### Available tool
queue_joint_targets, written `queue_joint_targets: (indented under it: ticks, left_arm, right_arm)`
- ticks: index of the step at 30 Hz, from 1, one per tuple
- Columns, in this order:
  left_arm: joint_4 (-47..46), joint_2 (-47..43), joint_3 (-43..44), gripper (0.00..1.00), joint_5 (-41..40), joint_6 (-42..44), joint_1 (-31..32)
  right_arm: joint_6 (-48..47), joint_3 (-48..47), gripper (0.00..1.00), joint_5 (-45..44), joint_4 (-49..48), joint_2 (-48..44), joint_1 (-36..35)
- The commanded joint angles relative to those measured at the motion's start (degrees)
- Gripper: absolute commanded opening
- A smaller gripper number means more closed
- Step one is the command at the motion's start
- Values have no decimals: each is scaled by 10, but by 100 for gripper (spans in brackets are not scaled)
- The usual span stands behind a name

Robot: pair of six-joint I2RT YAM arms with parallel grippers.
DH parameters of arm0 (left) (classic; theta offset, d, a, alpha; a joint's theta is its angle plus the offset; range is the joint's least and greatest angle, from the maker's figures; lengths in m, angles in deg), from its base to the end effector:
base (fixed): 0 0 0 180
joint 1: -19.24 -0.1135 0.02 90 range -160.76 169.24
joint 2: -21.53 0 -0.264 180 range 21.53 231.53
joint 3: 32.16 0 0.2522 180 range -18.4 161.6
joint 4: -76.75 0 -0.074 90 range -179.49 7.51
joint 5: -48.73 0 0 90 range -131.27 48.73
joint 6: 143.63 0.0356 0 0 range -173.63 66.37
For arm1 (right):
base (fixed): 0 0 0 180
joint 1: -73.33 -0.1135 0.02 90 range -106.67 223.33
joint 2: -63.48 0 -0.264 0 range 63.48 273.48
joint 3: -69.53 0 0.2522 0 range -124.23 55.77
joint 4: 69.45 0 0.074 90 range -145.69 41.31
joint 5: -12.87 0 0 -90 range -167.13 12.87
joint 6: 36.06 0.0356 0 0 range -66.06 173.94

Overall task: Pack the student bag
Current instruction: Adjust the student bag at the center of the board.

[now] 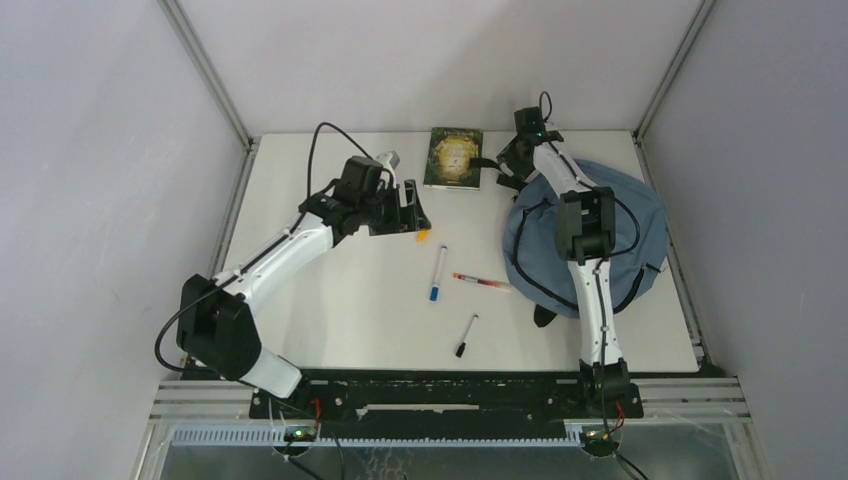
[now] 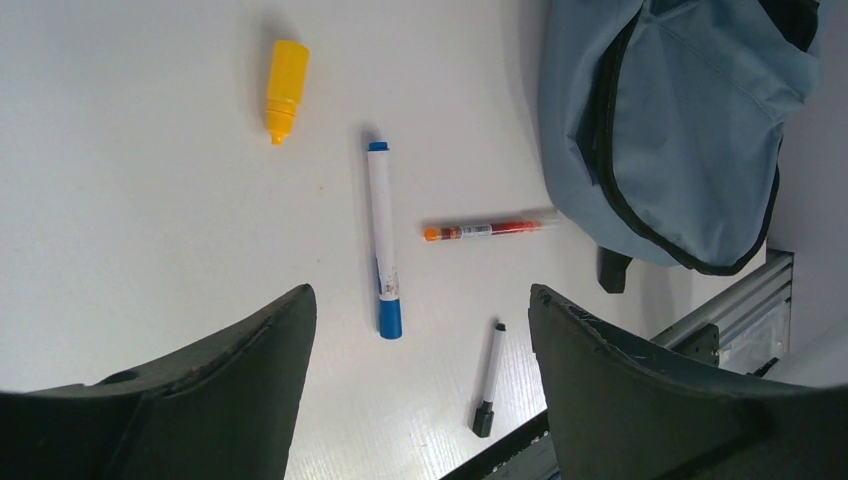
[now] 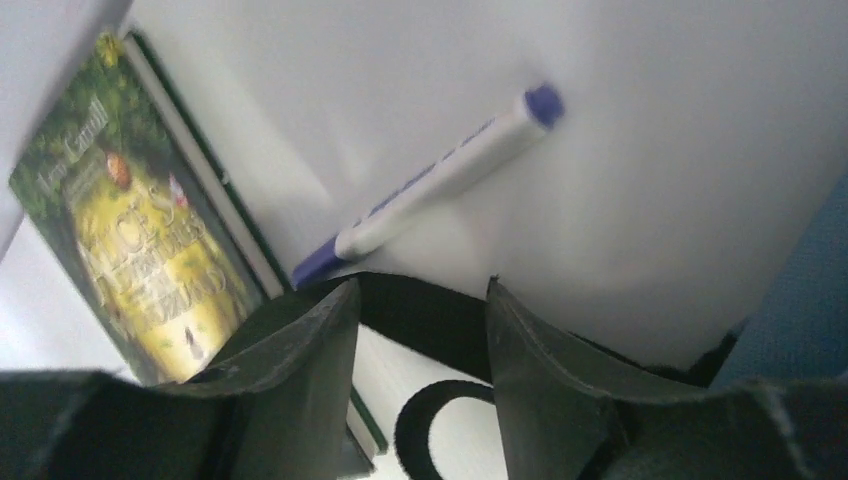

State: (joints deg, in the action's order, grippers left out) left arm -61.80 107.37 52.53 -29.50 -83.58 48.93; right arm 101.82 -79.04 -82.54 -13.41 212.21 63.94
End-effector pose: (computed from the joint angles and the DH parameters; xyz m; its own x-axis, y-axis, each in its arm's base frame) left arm 0.2858 -0.1713 0.2981 -0.8167 -0.0970 -0.5689 0.2396 0.8398 -0.4871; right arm 0.5518 0.0878 0.1589 -0.6320 0.6440 -0.4312 0.5339 0.7651 0.3601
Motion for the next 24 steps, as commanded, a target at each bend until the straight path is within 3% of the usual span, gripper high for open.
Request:
queue_joint_targets:
  ticks: [1, 5, 15, 19, 24]
  left_arm:
    - [-11, 5, -6, 82, 7, 11, -3]
    - [-10, 9, -6, 82, 12, 10, -3]
    - [-16, 11, -6, 82, 21, 1, -2]
    - [-17, 9, -6, 82, 20, 1, -2]
    - [-2, 6, -5, 82, 24, 17, -3]
  right_arm:
    - [-10, 165, 59, 5, -32, -88, -13]
    - [-20, 290, 60, 8, -59, -161, -10]
    - [-97, 300, 61, -18, -14, -242, 1]
    - [-61, 243, 61, -63, -3, -217, 0]
    - [-4, 28, 63, -165, 108, -96, -19]
